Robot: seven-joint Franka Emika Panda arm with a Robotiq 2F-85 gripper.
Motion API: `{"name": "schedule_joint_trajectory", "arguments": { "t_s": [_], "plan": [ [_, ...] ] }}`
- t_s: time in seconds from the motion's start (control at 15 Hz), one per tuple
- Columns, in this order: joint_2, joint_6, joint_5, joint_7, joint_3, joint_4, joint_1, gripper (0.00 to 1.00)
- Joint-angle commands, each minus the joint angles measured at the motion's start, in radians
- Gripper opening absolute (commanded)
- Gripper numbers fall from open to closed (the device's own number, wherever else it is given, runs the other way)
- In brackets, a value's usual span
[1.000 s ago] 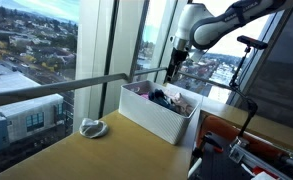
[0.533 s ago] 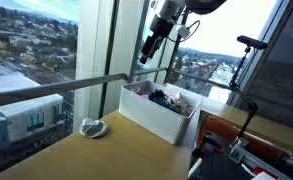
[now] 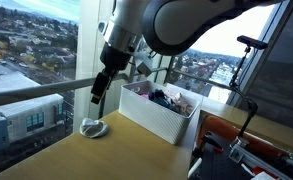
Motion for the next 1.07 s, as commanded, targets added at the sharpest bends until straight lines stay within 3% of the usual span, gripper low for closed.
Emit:
{"name": "schedule_joint_trajectory", "arguments": {
  "t_s": [0.0,0.33,0.53,1.0],
  "plan": [
    [0.179,0.03,-0.025,-0.083,-0.021,0.176,-0.001,1.0],
    [0.379,0.008,-0.021,-0.184,-0.05,0.398,-0.027,1.0],
    [0.473,-0.054,0.018,-0.223,-0.028,0.511,-0.053,1.0],
    [0.604,-0.151,0.042,-0.23,-0.024,0.624,-0.057,1.0]
  ]
}}
